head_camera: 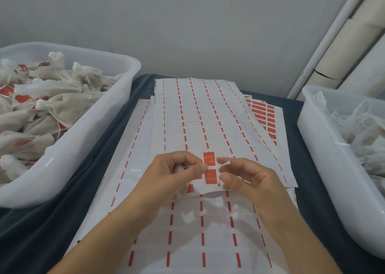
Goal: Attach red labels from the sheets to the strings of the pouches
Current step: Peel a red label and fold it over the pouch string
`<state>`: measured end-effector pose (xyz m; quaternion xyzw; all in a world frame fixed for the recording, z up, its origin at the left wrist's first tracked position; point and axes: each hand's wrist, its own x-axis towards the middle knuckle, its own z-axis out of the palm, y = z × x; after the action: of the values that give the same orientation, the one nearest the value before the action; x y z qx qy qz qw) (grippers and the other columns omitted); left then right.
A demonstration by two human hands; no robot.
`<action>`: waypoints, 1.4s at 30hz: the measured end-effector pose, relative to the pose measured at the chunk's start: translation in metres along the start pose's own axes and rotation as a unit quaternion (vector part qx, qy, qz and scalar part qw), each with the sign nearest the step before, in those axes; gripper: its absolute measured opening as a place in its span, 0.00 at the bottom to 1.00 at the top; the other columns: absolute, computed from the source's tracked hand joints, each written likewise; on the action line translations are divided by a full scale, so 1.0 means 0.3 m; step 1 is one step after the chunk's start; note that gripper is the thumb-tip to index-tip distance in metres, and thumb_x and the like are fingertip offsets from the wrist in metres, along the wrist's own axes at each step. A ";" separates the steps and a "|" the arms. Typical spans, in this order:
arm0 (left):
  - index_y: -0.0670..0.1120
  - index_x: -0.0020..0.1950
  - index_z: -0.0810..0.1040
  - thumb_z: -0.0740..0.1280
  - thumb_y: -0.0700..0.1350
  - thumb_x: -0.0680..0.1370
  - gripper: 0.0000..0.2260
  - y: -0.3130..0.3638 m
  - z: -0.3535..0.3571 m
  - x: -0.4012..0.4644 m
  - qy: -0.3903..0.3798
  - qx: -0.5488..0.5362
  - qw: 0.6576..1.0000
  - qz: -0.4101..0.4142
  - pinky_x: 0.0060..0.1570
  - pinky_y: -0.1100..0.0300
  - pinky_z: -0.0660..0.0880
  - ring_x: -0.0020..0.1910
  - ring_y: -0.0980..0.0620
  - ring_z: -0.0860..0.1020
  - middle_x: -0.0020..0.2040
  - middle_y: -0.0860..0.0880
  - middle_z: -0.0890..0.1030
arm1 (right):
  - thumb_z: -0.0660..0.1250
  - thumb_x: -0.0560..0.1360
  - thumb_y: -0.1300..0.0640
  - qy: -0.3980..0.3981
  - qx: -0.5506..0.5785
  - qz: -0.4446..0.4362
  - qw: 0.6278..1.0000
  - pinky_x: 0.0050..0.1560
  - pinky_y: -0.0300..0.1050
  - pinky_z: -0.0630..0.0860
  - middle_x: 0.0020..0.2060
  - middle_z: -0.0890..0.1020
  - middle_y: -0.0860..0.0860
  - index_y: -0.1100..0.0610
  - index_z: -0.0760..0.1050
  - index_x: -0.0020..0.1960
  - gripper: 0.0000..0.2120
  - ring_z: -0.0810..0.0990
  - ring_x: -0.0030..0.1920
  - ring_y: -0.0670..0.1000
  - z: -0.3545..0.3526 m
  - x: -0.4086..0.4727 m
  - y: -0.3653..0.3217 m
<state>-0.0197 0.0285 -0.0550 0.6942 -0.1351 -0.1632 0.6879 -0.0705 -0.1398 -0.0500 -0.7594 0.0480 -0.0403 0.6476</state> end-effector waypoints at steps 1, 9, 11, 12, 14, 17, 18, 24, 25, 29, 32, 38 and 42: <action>0.52 0.37 0.82 0.68 0.62 0.56 0.18 -0.001 0.002 0.002 0.006 0.003 1.000 0.001 0.42 0.64 0.76 0.44 0.47 0.80 0.40 0.48 0.83 | 0.70 0.60 0.49 -0.003 0.007 0.005 1.000 0.37 0.28 0.75 0.40 0.84 0.41 0.48 0.81 0.44 0.13 0.81 0.44 0.41 0.006 -0.001 0.001; 0.53 0.36 0.82 0.67 0.59 0.59 0.13 -0.003 0.015 0.005 0.003 0.051 0.999 0.004 0.31 0.75 0.71 0.32 0.66 0.76 0.29 0.58 0.78 | 0.70 0.57 0.44 0.027 0.020 0.002 0.999 0.39 0.32 0.77 0.37 0.84 0.45 0.49 0.81 0.35 0.11 0.82 0.38 0.46 0.015 -0.002 0.016; 0.55 0.36 0.82 0.67 0.61 0.58 0.14 -0.006 0.018 0.005 0.009 0.059 0.998 0.013 0.31 0.75 0.71 0.33 0.65 0.76 0.31 0.58 0.80 | 0.70 0.58 0.45 0.032 0.031 0.003 0.999 0.39 0.27 0.75 0.38 0.83 0.42 0.48 0.81 0.35 0.09 0.81 0.42 0.41 0.017 -0.001 0.019; 0.56 0.34 0.82 0.67 0.61 0.58 0.13 -0.008 0.020 0.004 0.016 0.069 0.997 0.024 0.32 0.76 0.71 0.34 0.65 0.77 0.32 0.60 0.80 | 0.70 0.59 0.46 0.034 0.040 0.002 0.999 0.39 0.25 0.74 0.40 0.83 0.42 0.49 0.82 0.35 0.08 0.80 0.44 0.39 0.016 0.001 0.021; 0.61 0.37 0.80 0.66 0.64 0.60 0.11 -0.015 0.028 0.002 0.036 0.125 0.989 0.076 0.34 0.75 0.72 0.38 0.65 0.78 0.38 0.64 0.80 | 0.70 0.61 0.49 0.046 0.053 0.000 0.998 0.38 0.23 0.72 0.42 0.81 0.42 0.51 0.82 0.34 0.06 0.79 0.45 0.37 0.011 0.004 0.026; 0.65 0.52 0.70 0.67 0.64 0.63 0.19 -0.021 0.036 -0.007 0.063 0.196 0.967 0.153 0.30 0.75 0.71 0.38 0.65 0.77 0.44 0.66 0.75 | 0.70 0.61 0.50 0.055 0.061 0.015 0.996 0.38 0.25 0.74 0.44 0.80 0.42 0.51 0.82 0.34 0.06 0.80 0.46 0.38 0.004 0.007 0.026; 0.64 0.54 0.68 0.68 0.63 0.65 0.19 -0.025 0.033 -0.009 0.076 0.243 0.944 0.207 0.30 0.77 0.70 0.38 0.65 0.76 0.43 0.65 0.73 | 0.70 0.61 0.51 0.049 0.064 0.014 0.997 0.37 0.25 0.73 0.44 0.80 0.42 0.52 0.82 0.34 0.06 0.80 0.45 0.37 0.005 0.008 0.026; 0.54 0.55 0.79 0.64 0.54 0.71 0.14 -0.051 0.032 -0.011 0.071 0.354 0.867 0.344 0.34 0.81 0.66 0.40 0.62 0.68 0.42 0.57 0.73 | 0.70 0.60 0.48 0.024 0.034 -0.018 0.999 0.41 0.25 0.73 0.45 0.78 0.40 0.46 0.82 0.35 0.05 0.78 0.48 0.35 0.004 -0.006 0.010; 0.53 0.54 0.80 0.65 0.53 0.71 0.14 -0.051 0.034 -0.012 0.068 0.350 0.870 0.340 0.33 0.80 0.65 0.39 0.62 0.68 0.41 0.56 0.74 | 0.70 0.59 0.46 0.026 0.005 -0.027 0.999 0.44 0.27 0.73 0.46 0.78 0.38 0.42 0.82 0.36 0.06 0.77 0.50 0.35 0.001 -0.006 0.009; 0.49 0.51 0.82 0.70 0.47 0.69 0.12 -0.057 0.038 -0.010 0.082 0.345 0.870 0.343 0.29 0.78 0.63 0.32 0.65 0.66 0.37 0.56 0.72 | 0.70 0.62 0.40 0.060 -0.131 -0.079 0.986 0.50 0.22 0.65 0.48 0.75 0.34 0.37 0.79 0.35 0.03 0.70 0.56 0.32 -0.005 -0.003 0.017; 0.47 0.50 0.83 0.69 0.46 0.68 0.12 -0.057 0.043 -0.011 0.089 0.329 0.879 0.333 0.29 0.76 0.66 0.31 0.63 0.68 0.36 0.58 0.71 | 0.70 0.66 0.43 0.098 -0.203 -0.140 0.964 0.53 0.19 0.62 0.50 0.73 0.34 0.38 0.75 0.38 0.04 0.67 0.57 0.30 0.007 -0.003 0.028; 0.59 0.37 0.85 0.71 0.58 0.58 0.11 -0.020 0.049 -0.024 0.069 -0.052 0.995 0.053 0.25 0.69 0.69 0.26 0.59 0.71 0.30 0.55 0.78 | 0.69 0.65 0.49 0.081 0.036 -0.089 0.992 0.47 0.29 0.75 0.49 0.79 0.36 0.49 0.72 0.53 0.17 0.78 0.54 0.39 0.020 -0.016 0.010; 0.49 0.41 0.86 0.72 0.53 0.59 0.14 -0.017 0.056 -0.024 0.056 -0.165 0.985 -0.012 0.23 0.64 0.56 0.23 0.56 0.58 0.22 0.54 0.70 | 0.75 0.65 0.50 0.066 0.051 -0.064 0.994 0.43 0.28 0.75 0.44 0.83 0.39 0.51 0.76 0.47 0.14 0.81 0.47 0.41 0.065 -0.034 0.015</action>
<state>-0.0334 0.0162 -0.0598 0.5809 -0.0591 -0.1524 0.7974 -0.0785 -0.1200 -0.0576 -0.7224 0.0393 -0.1342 0.6772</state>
